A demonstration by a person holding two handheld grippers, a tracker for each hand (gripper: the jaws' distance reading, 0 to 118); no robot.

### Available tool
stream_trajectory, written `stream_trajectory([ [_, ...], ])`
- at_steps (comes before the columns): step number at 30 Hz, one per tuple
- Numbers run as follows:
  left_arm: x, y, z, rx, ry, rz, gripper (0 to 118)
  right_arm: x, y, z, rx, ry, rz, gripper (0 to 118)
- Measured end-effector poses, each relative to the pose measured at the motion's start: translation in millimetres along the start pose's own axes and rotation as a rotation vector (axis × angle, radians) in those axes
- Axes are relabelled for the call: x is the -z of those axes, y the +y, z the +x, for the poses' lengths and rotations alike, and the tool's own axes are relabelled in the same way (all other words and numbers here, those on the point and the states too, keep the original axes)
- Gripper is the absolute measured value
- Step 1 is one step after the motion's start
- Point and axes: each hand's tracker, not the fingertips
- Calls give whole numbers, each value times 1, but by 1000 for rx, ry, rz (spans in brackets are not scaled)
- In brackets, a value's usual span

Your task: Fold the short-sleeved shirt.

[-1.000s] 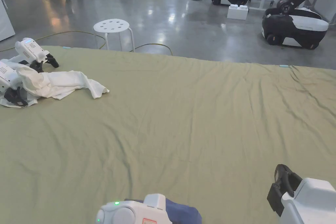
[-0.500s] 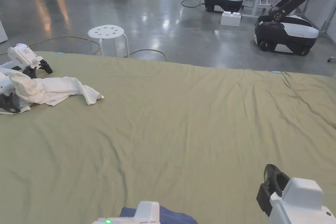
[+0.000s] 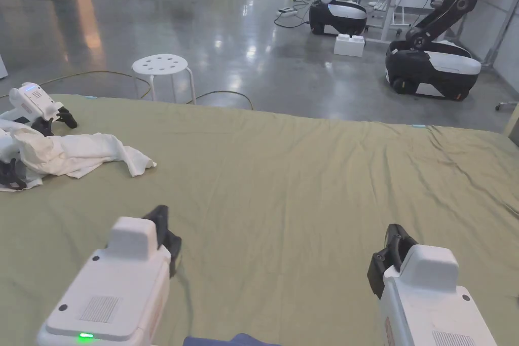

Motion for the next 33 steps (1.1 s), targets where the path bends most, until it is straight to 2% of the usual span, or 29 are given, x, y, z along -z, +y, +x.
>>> stream_trajectory([
  [3,0,4,-12,-48,61,30,2,-1,5,0,-9,-21,32,0],
  [8,6,2,-27,-52,58,7,2,-6,8,2,-9,-43,40,0],
  [11,0,-4,-36,-59,46,-8,2,-20,-5,0,-20,-42,-8,0],
  [15,-9,-19,-51,-59,36,-47,2,-50,-49,-23,-13,64,-194,0],
  [18,-16,-34,-62,-68,40,-94,2,-66,-88,-53,-52,152,-317,0],
  [21,-23,-54,-75,-93,30,-162,2,-74,-115,-80,-44,248,-403,0],
  [25,-33,-78,-90,-156,20,-260,2,-70,-138,-105,-89,261,-423,0],
  [28,-39,-95,-98,-215,-29,-342,2,-61,-161,-108,-126,220,-456,0],
  [31,-35,-111,-108,-306,-127,-466,3,-55,-187,-102,-142,190,-487,0],
  [33,-32,-123,-114,-387,-208,-550,8,-57,-193,-100,-144,179,-487,0],
])
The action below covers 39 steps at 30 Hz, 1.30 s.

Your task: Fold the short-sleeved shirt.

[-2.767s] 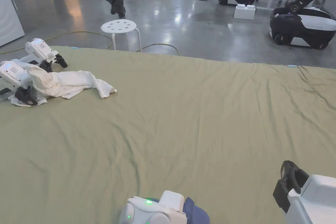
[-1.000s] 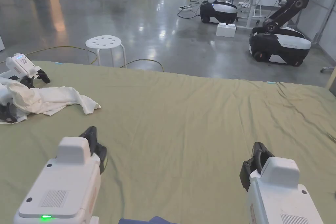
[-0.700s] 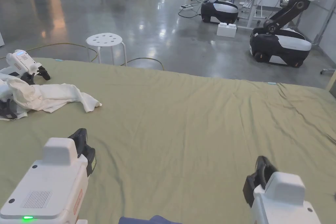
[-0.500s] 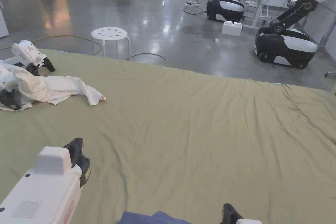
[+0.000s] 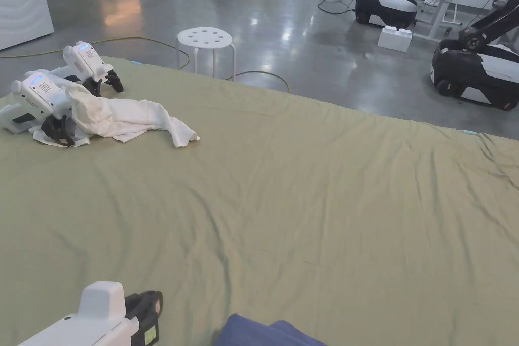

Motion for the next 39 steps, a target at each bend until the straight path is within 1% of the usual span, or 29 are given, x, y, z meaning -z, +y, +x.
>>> stream_trajectory([
  [2,8,-2,-15,-85,-107,-82,25,-6,2,-2,-11,-2,21,0],
  [3,13,-3,-20,-120,-154,-122,37,-6,2,-2,-17,-1,24,0],
  [4,19,-3,-27,-152,-206,-161,52,-6,3,-3,-18,-2,23,0],
  [5,25,-3,-33,-180,-245,-185,65,-4,1,-1,-17,-1,24,0],
  [7,34,-2,-35,-218,-307,-246,88,-4,0,0,-8,4,22,0],
  [8,42,-3,-38,-229,-338,-283,91,-4,0,1,-3,7,22,0],
  [9,50,-5,-40,-239,-376,-307,92,-1,-3,4,1,10,22,0],
  [15,120,-39,-40,-352,-598,-575,91,-1,-4,7,17,21,24,0],
  [17,130,-40,-33,-367,-696,-553,91,0,-5,8,21,25,21,0],
  [20,142,-41,-16,-409,-706,-594,88,1,-6,10,26,31,18,0],
  [21,146,-41,-12,-407,-707,-594,83,1,-6,11,28,34,17,0],
  [22,148,-42,-9,-403,-708,-597,71,2,-6,12,31,36,17,0],
  [23,147,-45,-3,-392,-704,-600,57,2,-6,12,32,36,17,0],
  [24,149,-47,-1,-356,-665,-613,44,2,-7,12,33,35,17,0],
  [25,150,-50,-1,-339,-634,-620,37,0,-5,11,36,35,16,0],
  [27,150,-56,-6,-412,-642,-613,25,1,-7,13,49,43,22,0],
  [28,147,-57,-7,-445,-659,-594,21,1,-7,12,47,42,27,0],
  [29,142,-56,-6,-440,-667,-574,18,1,-8,11,46,42,30,0],
  [30,135,-56,-5,-431,-666,-550,17,1,-8,11,45,41,32,0],
  [35,119,-49,-4,-476,-673,-532,16,-5,4,11,59,50,42,0],
  [37,113,-37,-8,-474,-668,-528,16,-7,13,14,67,49,63,0],
  [39,96,-12,-11,-457,-662,-521,16,-12,31,24,90,28,109,0],
])
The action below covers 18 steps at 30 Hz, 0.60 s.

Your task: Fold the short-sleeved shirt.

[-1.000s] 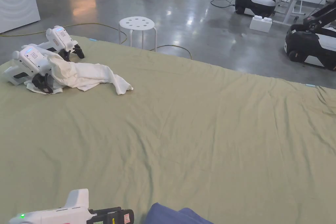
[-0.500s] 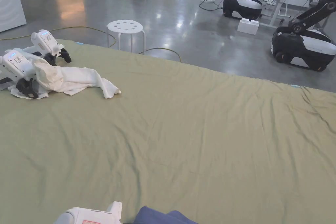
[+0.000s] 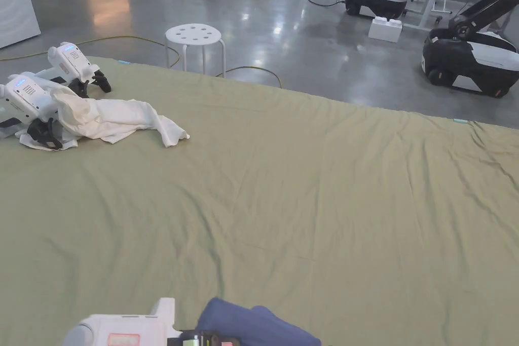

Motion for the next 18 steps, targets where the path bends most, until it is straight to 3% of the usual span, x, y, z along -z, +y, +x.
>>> stream_trajectory([
  [9,-148,78,22,100,255,101,16,-4,108,55,29,-52,179,0],
  [18,-280,140,-17,13,518,198,16,-7,155,90,18,-110,266,0],
])
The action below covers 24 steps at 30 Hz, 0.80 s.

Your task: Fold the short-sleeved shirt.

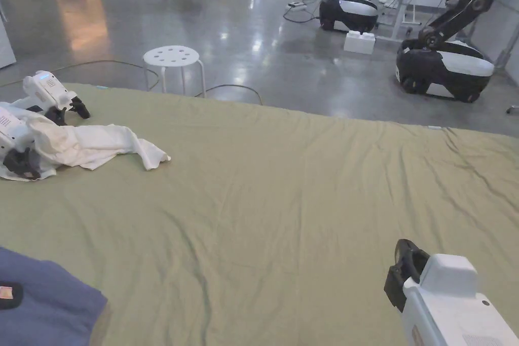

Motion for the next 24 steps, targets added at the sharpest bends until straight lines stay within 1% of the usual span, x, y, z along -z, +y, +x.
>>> stream_trajectory([
  [1,-4,3,-6,-5,24,-2,16,0,2,2,4,-7,6,0],
  [2,-15,-21,29,-13,43,-3,16,0,3,5,8,-13,8,0],
  [4,-20,-20,24,-31,94,8,16,1,3,9,16,-21,6,0],
  [7,-21,-14,9,-53,132,18,17,1,0,11,14,-27,-8,0],
  [9,-24,-17,17,-43,172,18,18,0,-3,12,12,-25,-19,0],
  [10,-26,-22,26,-36,190,21,21,0,-4,12,12,-25,-24,0],
  [11,-29,-23,30,-28,193,25,26,0,-6,12,11,-26,-29,0],
  [12,-33,-24,33,-15,215,38,36,1,-8,12,12,-26,-33,0],
  [13,-39,-25,38,1,247,62,54,1,-9,13,14,-26,-37,0],
  [14,-47,-17,34,11,265,92,66,2,-9,13,18,-26,-42,0],
  [15,-53,-17,39,9,292,107,73,2,-10,14,20,-25,-46,0],
  [16,-58,-18,44,12,322,116,76,2,-9,13,20,-24,-47,0],
  [21,-72,-37,88,143,464,214,76,2,-9,14,26,-20,-47,0],
  [22,-72,-33,85,163,470,238,76,2,-9,15,28,-19,-45,0],
  [24,-61,-48,101,201,475,256,76,3,-9,16,34,-20,-42,0],
])
